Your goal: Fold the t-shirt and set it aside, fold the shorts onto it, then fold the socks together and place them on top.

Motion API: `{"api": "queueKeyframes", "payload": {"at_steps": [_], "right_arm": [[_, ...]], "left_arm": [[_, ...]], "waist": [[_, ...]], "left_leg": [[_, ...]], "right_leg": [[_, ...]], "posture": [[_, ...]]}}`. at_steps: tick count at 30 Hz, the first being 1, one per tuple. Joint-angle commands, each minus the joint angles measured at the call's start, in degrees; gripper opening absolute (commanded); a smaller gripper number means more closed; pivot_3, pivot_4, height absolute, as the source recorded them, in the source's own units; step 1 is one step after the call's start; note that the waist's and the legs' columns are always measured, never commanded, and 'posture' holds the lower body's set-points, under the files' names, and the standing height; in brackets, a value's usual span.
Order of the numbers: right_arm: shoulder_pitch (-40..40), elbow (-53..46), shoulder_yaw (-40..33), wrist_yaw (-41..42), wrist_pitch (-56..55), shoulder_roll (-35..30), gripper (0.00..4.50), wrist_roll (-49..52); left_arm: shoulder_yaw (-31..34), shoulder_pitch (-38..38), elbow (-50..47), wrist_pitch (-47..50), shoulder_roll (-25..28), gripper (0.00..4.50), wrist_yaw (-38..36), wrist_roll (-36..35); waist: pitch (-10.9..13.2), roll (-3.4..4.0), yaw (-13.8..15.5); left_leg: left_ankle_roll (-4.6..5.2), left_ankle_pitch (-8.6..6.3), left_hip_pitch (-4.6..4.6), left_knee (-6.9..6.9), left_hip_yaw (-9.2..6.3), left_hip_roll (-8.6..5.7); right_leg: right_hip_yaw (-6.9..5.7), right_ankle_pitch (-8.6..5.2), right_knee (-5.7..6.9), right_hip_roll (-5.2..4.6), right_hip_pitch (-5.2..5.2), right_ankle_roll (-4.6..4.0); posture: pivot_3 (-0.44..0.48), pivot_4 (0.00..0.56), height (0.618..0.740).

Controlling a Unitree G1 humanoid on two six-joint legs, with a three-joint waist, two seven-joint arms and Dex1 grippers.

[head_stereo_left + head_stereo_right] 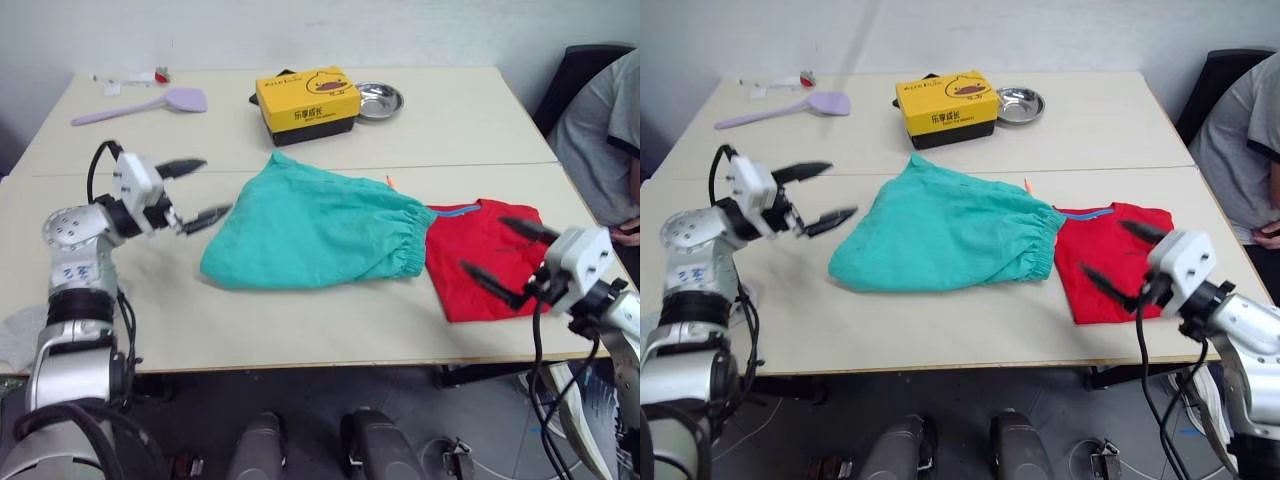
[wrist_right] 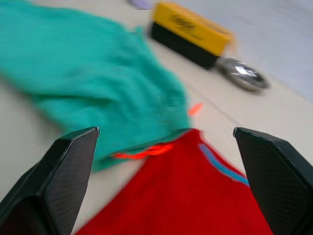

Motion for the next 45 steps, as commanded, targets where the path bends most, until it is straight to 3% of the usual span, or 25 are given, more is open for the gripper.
{"api": "queueKeyframes", "payload": {"at_steps": [1, 6, 13, 16, 19, 23, 27, 31, 34, 39, 41, 45], "right_arm": [[0.8, -4.7, 5.7, 1.8, -2.0, -0.1, 4.5, -2.6], [-3.9, -2.7, 16.2, -3.0, -4.5, 2.5, 4.5, -14.0], [-17.3, 9.1, 27.2, -14.6, -7.8, 8.3, 4.5, -33.1], [-21.9, 14.6, 30.1, -16.0, -5.9, 9.6, 3.91, -37.4], [-25.0, 18.5, 30.6, -16.9, -5.9, 10.5, 2.86, -38.3], [-26.3, 19.7, 29.8, -16.1, -7.0, 10.9, 1.34, -36.0], [-23.5, 17.5, 28.7, -8.0, -11.6, 7.7, 0.0, -27.9], [-18.9, 15.6, 26.0, -2.5, -15.3, 3.9, 0.0, -21.8], [-13.0, 15.8, 22.7, 0.9, -17.8, -1.1, 0.0, -19.4], [-13.7, 16.0, 21.9, 0.6, -13.0, 0.6, 0.0, -14.6], [-14.5, 16.2, 22.5, 1.7, -14.2, 1.0, 0.47, -14.0], [-15.1, 15.8, 22.4, 3.8, -13.0, 0.5, 1.72, -12.4]], "left_arm": [[-1.5, 7.2, -14.5, 5.6, 2.9, 4.47, -3.7, -2.7], [-4.6, 13.8, -24.6, 8.1, 1.8, 4.47, -0.1, 0.7], [-11.7, 8.5, -12.8, -2.9, -2.0, 4.47, 13.6, 17.8], [-13.8, 4.5, -5.7, -4.6, -3.5, 4.5, 17.9, 21.8], [-15.2, 1.5, -0.7, -5.3, -4.4, 3.91, 18.2, 22.5], [-15.6, 1.8, -1.6, -1.8, -4.5, 2.63, 12.7, 18.6], [-14.0, 9.2, -14.3, 9.5, -1.5, 1.33, 4.3, 9.3], [-12.0, 17.4, -27.2, 16.5, 2.6, 0.01, 1.3, 3.9], [-8.2, 27.2, -37.0, 18.2, 5.6, 0.01, 2.2, 1.5], [-6.6, 32.8, -42.9, 21.2, 4.7, 0.01, 5.5, -1.3], [-6.2, 34.0, -44.1, 23.7, 4.6, 0.2, 6.9, -1.9], [-3.5, 35.0, -45.9, 25.4, 4.5, 1.25, 7.8, -4.7]], "waist": [[0.0, 0.0, 0.0], [0.0, -0.01, 0.5], [0.0, -0.04, 0.4], [0.0, -0.04, 0.4], [0.0, -0.03, 0.4], [0.0, -0.03, 0.3], [0.0, -0.02, 0.0], [0.0, -0.02, -0.1], [0.0, -0.02, 0.0], [0.0, -0.04, 0.0], [0.0, 0.0, 0.0], [0.0, 0.0, 0.0]], "left_leg": [[0.05, -0.03, 0.06, 0.0, -0.04, 0.0], [0.41, -0.27, 0.75, -0.05, -0.26, -0.06], [0.42, -0.3, 0.64, -0.1, -0.19, -0.12], [0.4, -0.29, 0.64, -0.1, -0.11, -0.1], [0.4, -0.29, 0.68, -0.08, -0.09, -0.11], [0.4, -0.29, 0.69, -0.08, -0.08, -0.1], [0.37, -0.3, 0.7, -0.13, -0.07, -0.08], [0.33, -0.35, 0.68, -0.3, -0.09, -0.05], [0.41, -0.4, 0.69, -0.38, -0.1, -0.05], [0.47, -0.35, 0.92, -0.47, -0.11, -0.07], [0.46, -0.34, 1.3, -0.63, -0.13, -0.06], [0.38, -0.4, 1.73, -0.98, -0.12, -0.04]], "right_leg": [[-0.02, 0.0, -0.01, 0.0, 0.08, 0.0], [-0.13, 0.0, -0.32, -0.1, 0.98, 0.0], [-0.11, 0.0, -0.29, -0.08, 0.74, 0.0], [-0.09, 0.0, -0.24, -0.09, 0.69, 0.0], [-0.08, 0.0, -0.22, -0.1, 0.72, 0.0], [-0.1, 0.0, -0.2, -0.13, 0.74, 0.0], [-0.08, 0.0, -0.22, -0.12, 0.74, 0.0], [-0.08, 0.0, -0.37, -0.12, 0.73, 0.0], [-0.05, -0.01, -0.46, -0.14, 0.76, -0.01], [-0.08, 0.03, -0.62, -0.18, 1.04, -0.02], [-0.12, 0.03, -0.67, -0.17, 1.39, -0.03], [-0.15, -0.02, -0.98, -0.16, 1.77, -0.11]], "posture": [[0.0, 0.15, 0.74], [0.0, 0.15, 0.74], [0.0, 0.15, 0.74], [0.0, 0.15, 0.74], [0.0, 0.15, 0.74], [0.0, 0.15, 0.74], [0.0, 0.15, 0.74], [0.0, 0.15, 0.74], [0.0, 0.15, 0.74], [0.0, 0.15, 0.74], [0.0, 0.15, 0.74], [0.0, 0.15, 0.74]]}}
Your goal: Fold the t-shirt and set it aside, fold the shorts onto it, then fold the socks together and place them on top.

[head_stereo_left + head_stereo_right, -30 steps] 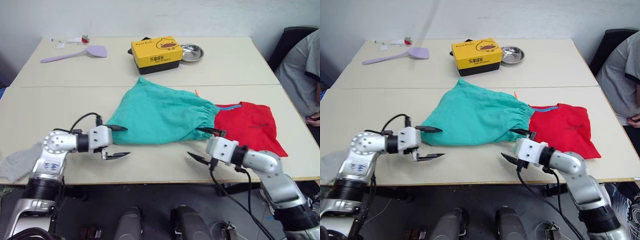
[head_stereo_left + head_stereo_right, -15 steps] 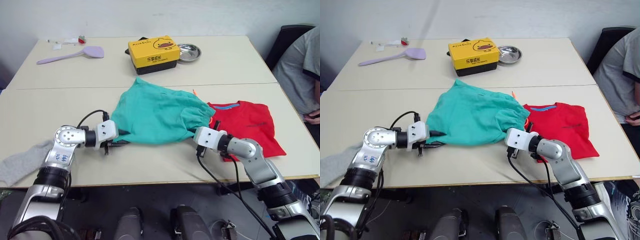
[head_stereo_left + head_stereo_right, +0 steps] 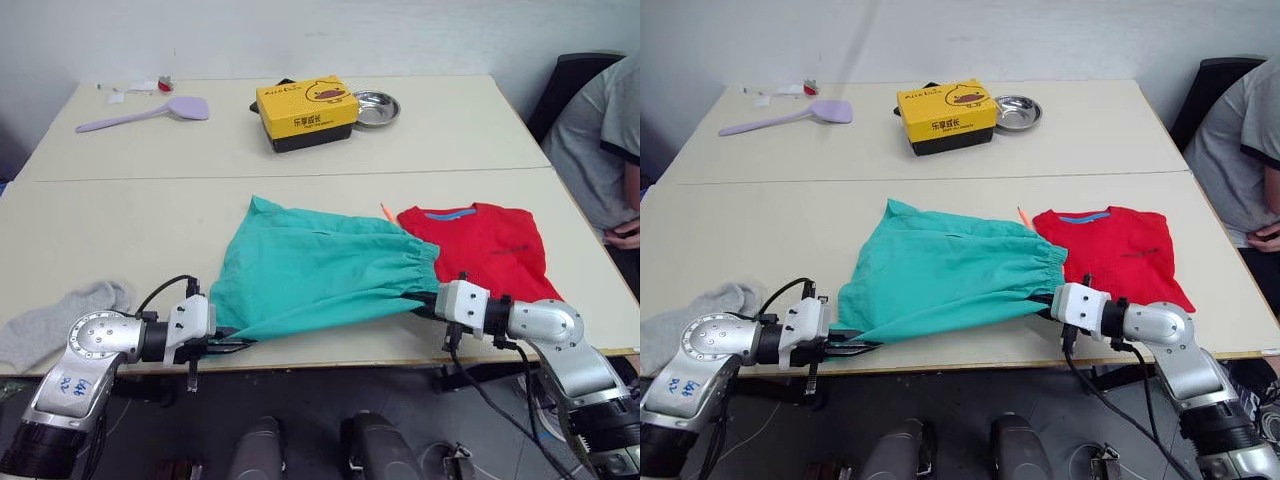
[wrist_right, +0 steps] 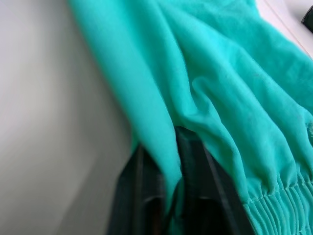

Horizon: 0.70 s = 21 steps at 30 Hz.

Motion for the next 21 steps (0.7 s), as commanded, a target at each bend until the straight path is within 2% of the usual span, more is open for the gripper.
{"api": "queueKeyframes", "payload": {"at_steps": [1, 3, 8, 11, 13, 16, 18, 20, 21], "right_arm": [[0.0, -1.5, -3.0, 2.3, -0.4, -0.9, 2.06, 3.5], [2.3, -4.0, -6.3, 3.6, 3.4, -1.3, 2.75, 9.6], [11.3, -14.2, -17.1, 1.6, 21.7, -3.3, 4.49, 27.4], [15.7, -19.1, -23.1, -1.9, 30.4, -3.7, 4.49, 35.4], [17.7, -22.1, -26.3, -6.0, 35.1, -2.4, 4.49, 41.0], [20.4, -27.1, -28.3, -14.0, 39.9, 1.2, 4.5, 47.1], [22.4, -30.5, -27.4, -18.0, 40.7, 3.7, 4.5, 47.2], [21.8, -32.3, -23.6, -19.2, 36.3, 4.8, 4.5, 38.3], [20.3, -32.8, -20.9, -19.8, 34.5, 5.2, 4.32, 34.1]], "left_arm": [[5.3, 0.7, -3.2, 0.6, 0.2, 1.59, 1.0, -4.0], [9.0, 1.8, -4.9, 2.7, 1.3, 2.2, -0.4, -8.4], [16.8, 1.0, -5.1, 14.1, 4.8, 2.2, -0.8, -18.5], [17.0, -2.8, -3.6, 17.0, 5.4, 2.2, -0.9, -20.6], [14.5, -6.8, -2.1, 16.5, 4.0, 2.2, -0.2, -19.2], [8.9, -12.9, 1.0, 12.9, 0.9, 1.66, 0.2, -14.5], [3.9, -18.1, 4.9, 9.2, -2.3, 1.09, -0.8, -10.8], [0.4, -22.8, 9.1, 6.4, -5.7, 0.44, -1.2, -7.9], [-1.0, -24.7, 11.0, 5.2, -7.2, 0.09, -1.2, -6.7]], "waist": [[0.0, 0.0, 0.0], [0.0, 0.0, 0.1], [0.0, 0.02, 0.3], [0.0, 0.01, 0.3], [0.0, 0.01, 0.4], [0.0, 0.02, 0.4], [0.0, 0.02, 0.4], [0.0, 0.02, 0.4], [0.0, 0.02, 0.3]], "left_leg": [[-0.01, -0.03, -0.01, -0.01, 0.0, 0.0], [0.0, -0.04, -0.08, -0.02, -0.01, 0.02], [0.05, -0.1, -0.16, -0.01, -0.09, 0.01], [0.05, -0.1, -0.14, -0.01, -0.13, 0.0], [0.06, -0.09, -0.14, 0.0, -0.14, 0.0], [0.07, -0.05, -0.07, -0.03, -0.13, -0.01], [0.06, -0.05, -0.05, -0.08, -0.13, -0.02], [0.05, -0.05, -0.13, -0.11, -0.13, -0.03], [0.05, -0.06, -0.19, -0.11, -0.1, -0.04]], "right_leg": [[0.0, -0.01, -0.02, 0.0, -0.01, -0.02], [-0.04, -0.01, -0.15, 0.0, -0.02, -0.02], [-0.09, -0.01, -0.36, -0.04, 0.07, -0.01], [-0.11, 0.0, -0.4, -0.06, 0.12, 0.0], [-0.12, 0.0, -0.43, -0.06, 0.16, 0.01], [-0.1, 0.0, -0.46, -0.05, 0.24, 0.01], [-0.1, 0.01, -0.51, -0.03, 0.26, 0.01], [-0.08, 0.03, -0.57, 0.02, 0.2, 0.06], [-0.05, 0.1, -0.62, 0.02, 0.15, 0.18]], "posture": [[0.0, 0.15, 0.74], [0.0, 0.15, 0.74], [0.0, 0.15, 0.74], [0.0, 0.15, 0.74], [0.0, 0.15, 0.74], [0.0, 0.15, 0.74], [0.0, 0.15, 0.74], [0.0, 0.15, 0.74], [0.0, 0.15, 0.74]]}}
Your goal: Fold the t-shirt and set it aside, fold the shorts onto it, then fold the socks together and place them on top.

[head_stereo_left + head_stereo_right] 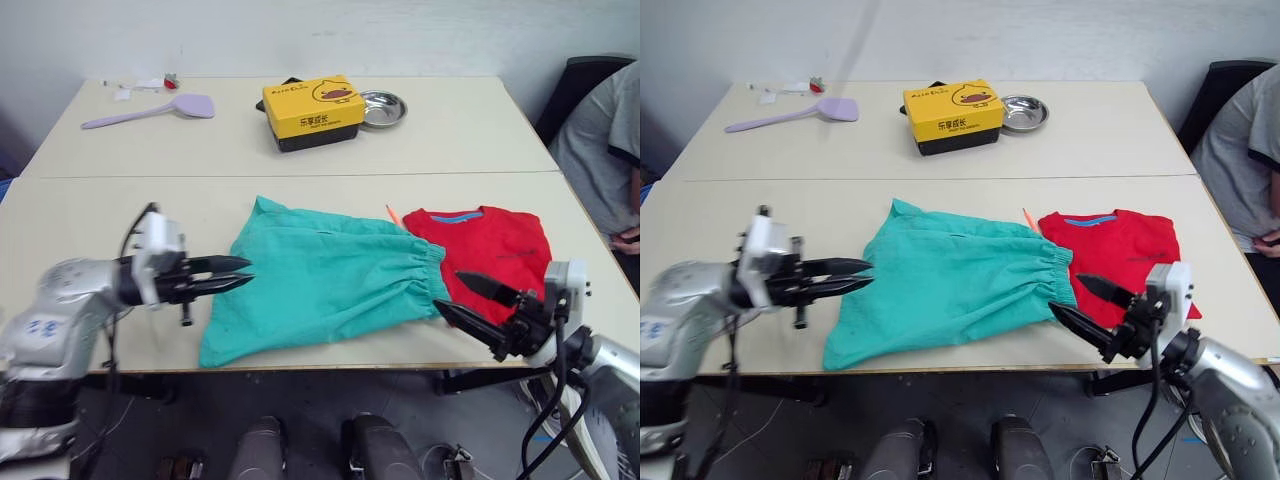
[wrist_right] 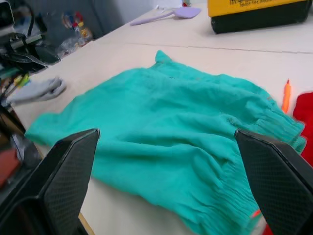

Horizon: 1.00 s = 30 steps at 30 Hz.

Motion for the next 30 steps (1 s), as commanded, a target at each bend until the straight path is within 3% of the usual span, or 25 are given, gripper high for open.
{"api": "queueKeyframes", "payload": {"at_steps": [1, 8, 13, 20, 25, 30], "right_arm": [[-4.4, -3.7, 7.0, -2.8, -7.5, 1.3, 4.11, -13.6], [-21.2, 4.8, 31.1, -4.1, -14.8, 8.1, 1.85, -36.9], [-26.7, 15.3, 34.4, -8.4, -13.4, 11.8, 0.05, -45.0], [-25.8, 20.0, 29.3, -5.3, -18.9, 9.0, 0.05, -45.4], [-22.3, 23.8, 21.4, -4.4, -24.6, 6.2, 0.05, -44.3], [-18.6, 25.8, 14.5, 3.1, -32.6, 3.5, 0.05, -37.6]], "left_arm": [[-4.8, -6.3, 5.7, -5.2, -4.0, 0.0, -0.7, 4.7], [-11.0, -10.6, 14.4, -12.1, -11.3, 0.0, 1.7, 12.7], [-10.2, -7.8, 16.1, -13.7, -13.7, 0.0, 9.7, 17.2], [-8.1, 0.1, 13.1, -13.9, -11.7, 0.0, 14.1, 19.1], [-6.4, 1.4, 16.9, -15.3, -12.0, 0.0, 17.0, 19.5], [-5.0, 1.7, 17.7, -17.8, -12.8, 0.0, 16.5, 17.5]], "waist": [[0.0, -0.01, -0.3], [0.0, -0.01, -1.1], [0.0, -0.01, -0.1], [0.0, -0.02, 0.0], [0.0, -0.01, 0.0], [0.0, 0.0, -0.1]], "left_leg": [[0.01, 0.0, -0.03, 0.02, 0.06, -0.02], [-0.05, 0.04, -0.19, 0.05, 0.27, 0.09], [-0.27, 0.21, -1.14, 0.46, 0.28, 0.0], [-0.1, 0.16, -1.16, 0.49, 0.25, -0.04], [0.16, 0.08, -0.77, 0.36, 0.23, -0.05], [0.16, 0.09, -0.58, 0.28, 0.22, -0.04]], "right_leg": [[0.05, 0.03, -0.05, 0.0, -0.05, 0.06], [0.16, 0.16, -0.19, 0.15, -0.3, 0.27], [0.17, 0.17, 0.3, 0.0, -1.28, 0.27], [0.12, 0.17, 0.33, -0.12, -1.26, 0.27], [0.08, 0.2, 0.36, -0.12, -0.91, 0.24], [0.06, 0.2, 0.33, -0.09, -0.72, 0.23]], "posture": [[0.0, 0.15, 0.74], [0.0, 0.15, 0.74], [0.0, 0.15, 0.74], [0.0, 0.15, 0.74], [0.0, 0.15, 0.74], [0.0, 0.15, 0.74]]}}
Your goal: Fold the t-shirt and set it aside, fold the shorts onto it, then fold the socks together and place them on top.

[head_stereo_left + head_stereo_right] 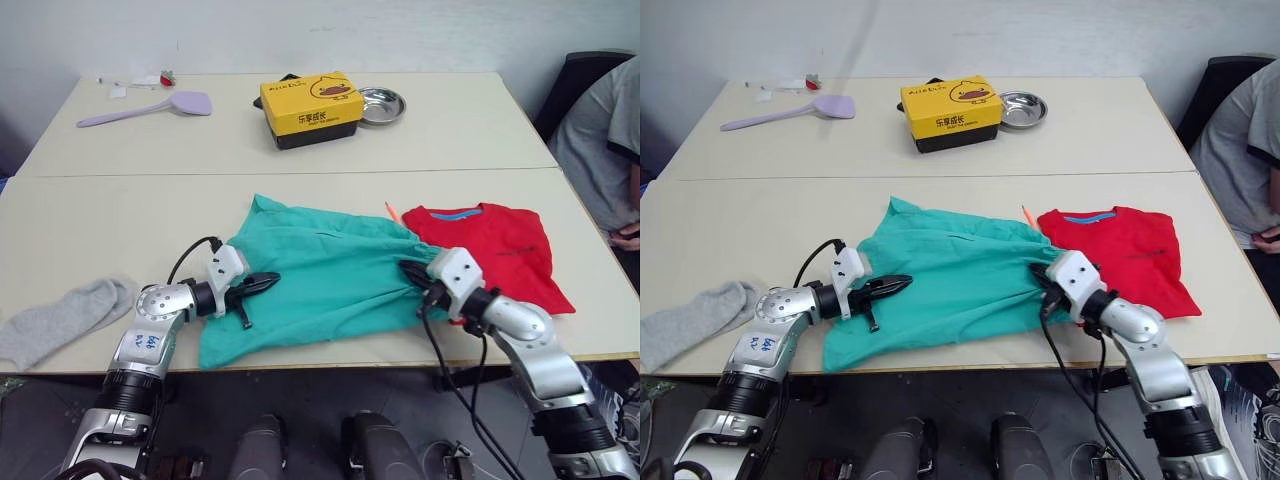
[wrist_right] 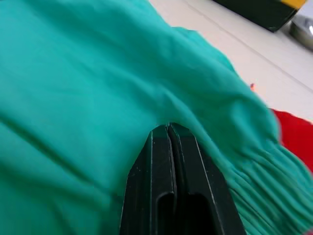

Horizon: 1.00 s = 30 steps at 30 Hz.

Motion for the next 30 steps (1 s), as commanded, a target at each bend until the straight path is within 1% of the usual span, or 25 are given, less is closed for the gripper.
{"api": "queueKeyframes", "payload": {"at_steps": [1, 3, 5, 6, 7, 8, 9, 12, 15, 18, 19, 20, 21, 23, 25, 28, 30], "right_arm": [[2.0, -2.1, -7.1, 4.9, -2.9, -0.1, 0.05, 9.0], [3.3, -6.4, -10.3, 5.6, 1.1, 1.0, 0.05, 16.6], [5.3, -12.1, -13.3, 6.1, 5.0, 2.1, 0.05, 25.5], [6.1, -14.2, -14.4, 6.4, 6.4, 2.5, 0.05, 28.9], [7.7, -17.0, -15.0, 6.0, 9.1, 1.4, 0.05, 30.6], [9.5, -19.7, -15.6, 4.8, 13.6, -0.1, 0.41, 33.4], [10.9, -21.6, -16.1, 3.4, 16.8, -1.0, 0.66, 34.9], [15.1, -26.9, -19.1, -4.2, 23.7, -0.9, 1.7, 40.2], [19.4, -31.7, -20.9, -14.3, 33.5, -2.2, 2.75, 45.1], [21.2, -33.6, -23.7, -26.8, 41.2, -2.3, 3.77, 57.0], [21.5, -33.9, -24.3, -29.6, 42.4, -2.2, 4.27, 60.1], [22.8, -33.8, -24.6, -33.7, 43.9, -2.6, 4.47, 66.1], [23.9, -34.1, -24.8, -36.0, 44.9, -3.0, 4.47, 69.2], [27.3, -34.5, -24.4, -40.4, 47.4, -5.6, 4.47, 77.9], [29.5, -34.7, -23.2, -46.1, 46.6, -7.0, 4.47, 86.5], [30.3, -34.7, -21.4, -51.8, 44.8, -8.6, 4.47, 94.0], [29.9, -34.9, -19.4, -54.7, 43.4, -8.5, 4.47, 97.1]], "left_arm": [[2.9, 1.0, -0.1, -1.0, -1.0, 0.0, -1.4, -3.8], [4.3, 1.2, -2.2, -0.2, -1.1, 0.0, -4.9, -7.9], [4.7, 1.0, -3.5, -0.8, -0.4, 0.0, -7.3, -9.1], [4.8, 0.9, -3.8, -0.9, -0.2, 0.0, -7.9, -9.3], [5.0, 0.5, -4.1, -1.3, 0.1, 0.0, -8.9, -9.5], [5.0, 0.0, -4.5, -1.4, 0.6, 0.0, -9.9, -9.8], [4.9, -0.5, -4.8, -1.5, 0.9, 0.0, -10.8, -9.9], [3.8, -2.8, -4.9, -2.9, 1.9, 0.0, -13.1, -9.1], [2.6, -6.6, -3.3, -2.6, 0.8, 0.0, -13.7, -8.5], [1.2, -8.9, -1.2, -3.2, -0.5, 0.0, -14.6, -7.5], [0.9, -9.4, -0.5, -3.4, -0.7, 0.0, -14.9, -7.3], [0.3, -10.0, 0.3, -4.0, -1.0, 0.0, -15.4, -6.9], [-0.2, -10.6, 1.2, -4.4, -1.2, 0.0, -15.8, -6.5], [-0.9, -12.0, 3.1, -5.3, -1.8, 0.0, -16.5, -5.8], [-1.6, -13.4, 5.3, -6.1, -2.5, 0.0, -17.1, -5.2], [-2.1, -14.3, 7.1, -7.0, -3.1, 0.0, -17.8, -4.7], [-2.3, -14.6, 7.9, -7.4, -3.5, 0.0, -18.2, -4.3]], "waist": [[0.0, 0.0, -0.1], [0.0, 0.0, -0.2], [0.0, 0.0, -0.1], [0.0, 0.0, -0.1], [0.0, 0.0, 0.0], [0.0, 0.0, 0.0], [0.0, 0.0, 0.0], [0.0, 0.0, 0.1], [0.0, -0.01, 0.3], [0.0, 0.03, 0.0], [0.0, 0.03, -0.1], [0.0, 0.03, -0.2], [0.0, 0.03, -0.2], [0.0, 0.03, -0.1], [0.0, 0.0, 0.1], [0.0, 0.0, -0.1], [0.0, 0.0, -0.1]], "left_leg": [[0.0, 0.0, -0.01, 0.0, 0.01, 0.0], [-0.01, 0.0, -0.02, 0.0, 0.02, 0.04], [-0.03, 0.02, -0.07, -0.01, 0.01, 0.06], [-0.05, 0.03, -0.07, -0.01, -0.03, 0.08], [-0.06, 0.03, -0.09, -0.02, -0.05, 0.07], [-0.06, 0.03, -0.08, -0.03, -0.08, 0.07], [-0.06, 0.03, -0.07, -0.02, -0.1, 0.07], [-0.05, 0.02, -0.06, -0.02, -0.17, 0.06], [-0.03, 0.02, -0.08, -0.02, -0.26, 0.01], [-0.03, 0.02, -0.07, -0.05, -0.28, 0.02], [-0.02, 0.02, -0.06, -0.08, -0.25, 0.01], [-0.02, 0.02, -0.06, -0.1, -0.24, 0.02], [-0.02, 0.02, -0.06, -0.12, -0.23, 0.05], [-0.02, 0.02, -0.08, -0.14, -0.24, 0.07], [-0.01, 0.02, -0.16, -0.13, -0.25, 0.07], [0.05, 0.02, -0.2, -0.06, -0.23, 0.05], [0.11, 0.04, -0.19, -0.07, -0.15, 0.04]], "right_leg": [[0.0, 0.0, 0.01, 0.0, -0.01, 0.0], [0.0, 0.0, 0.01, 0.03, -0.03, 0.01], [-0.01, 0.0, 0.04, 0.03, -0.08, 0.01], [-0.03, 0.01, 0.04, 0.05, -0.08, 0.01], [-0.04, 0.0, 0.03, 0.05, -0.08, 0.01], [-0.06, 0.0, 0.01, 0.05, -0.05, 0.01], [-0.06, 0.0, -0.03, 0.05, 0.0, 0.01], [-0.1, 0.01, -0.19, 0.02, 0.12, 0.0], [-0.16, 0.02, -0.32, -0.03, 0.22, 0.02], [-0.19, 0.06, -0.47, -0.02, 0.31, 0.04], [-0.17, 0.07, -0.52, -0.02, 0.31, 0.06], [-0.17, 0.07, -0.53, -0.01, 0.31, 0.06], [-0.16, 0.07, -0.57, 0.04, 0.3, 0.06], [-0.17, 0.07, -0.59, 0.09, 0.28, 0.07], [-0.17, 0.07, -0.6, 0.11, 0.22, 0.07], [-0.12, 0.11, -0.65, 0.11, 0.24, 0.14], [-0.02, 0.18, -0.74, 0.11, 0.26, 0.28]], "posture": [[0.0, 0.15, 0.74], [0.0, 0.15, 0.74], [0.0, 0.15, 0.74], [0.0, 0.15, 0.74], [0.0, 0.15, 0.74], [0.0, 0.15, 0.74], [0.0, 0.15, 0.74], [0.0, 0.15, 0.74], [0.0, 0.15, 0.74], [0.0, 0.15, 0.74], [0.0, 0.15, 0.74], [0.0, 0.15, 0.74], [0.0, 0.15, 0.74], [0.0, 0.15, 0.74], [0.0, 0.15, 0.74], [0.0, 0.15, 0.74], [0.0, 0.15, 0.74]]}}
